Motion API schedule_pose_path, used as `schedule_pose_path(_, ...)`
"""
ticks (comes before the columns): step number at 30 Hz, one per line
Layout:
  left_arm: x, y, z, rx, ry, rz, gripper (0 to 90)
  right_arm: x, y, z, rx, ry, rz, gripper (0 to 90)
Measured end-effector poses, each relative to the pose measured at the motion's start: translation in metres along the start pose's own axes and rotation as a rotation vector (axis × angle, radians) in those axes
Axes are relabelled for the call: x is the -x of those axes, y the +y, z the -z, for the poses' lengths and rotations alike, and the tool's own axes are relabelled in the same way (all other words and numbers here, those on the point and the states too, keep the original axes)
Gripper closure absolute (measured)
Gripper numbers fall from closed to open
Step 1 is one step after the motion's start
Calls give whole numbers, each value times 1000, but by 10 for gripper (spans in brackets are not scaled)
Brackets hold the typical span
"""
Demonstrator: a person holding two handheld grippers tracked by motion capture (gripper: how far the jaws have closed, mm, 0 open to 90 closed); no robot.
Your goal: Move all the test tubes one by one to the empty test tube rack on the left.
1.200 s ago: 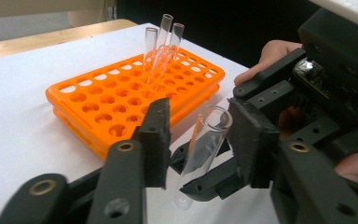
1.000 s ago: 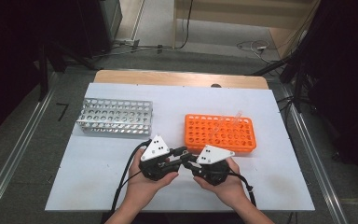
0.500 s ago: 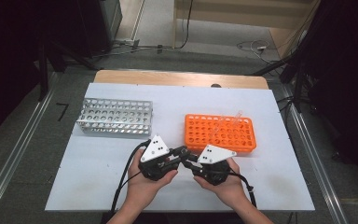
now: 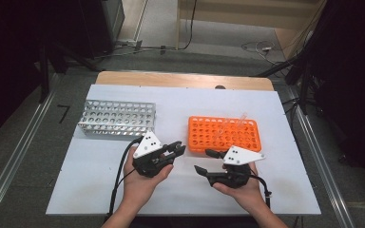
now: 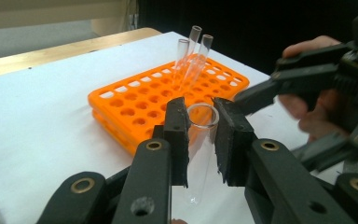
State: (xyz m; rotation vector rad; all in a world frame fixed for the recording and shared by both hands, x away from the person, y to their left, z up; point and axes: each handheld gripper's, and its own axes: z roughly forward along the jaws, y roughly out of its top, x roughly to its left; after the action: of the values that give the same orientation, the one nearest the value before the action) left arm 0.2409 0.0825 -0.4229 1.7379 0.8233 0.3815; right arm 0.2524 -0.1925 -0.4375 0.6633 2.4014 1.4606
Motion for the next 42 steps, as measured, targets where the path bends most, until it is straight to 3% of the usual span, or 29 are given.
schedule_pose_path(2,-4,0,2,1,9,2,769,6,-3,8,10,-10,-12,246)
schedule_pose_path(3,-6,0,3,1,14,3,769,10,-6,15,21,-24,-26,177)
schedule_pose_path(11,-24,7,12,18,54,17,769,30,-23,40,40,-53,-78,0)
schedule_pose_path(21,-52,19,24,36,124,20,769,56,-49,76,50,-121,-131,0)
schedule_pose_path(27,-74,31,28,52,166,35,769,72,-57,93,84,-145,-184,0)
schedule_pose_path(42,-123,56,23,69,257,57,770,81,-70,86,36,-168,-197,0)
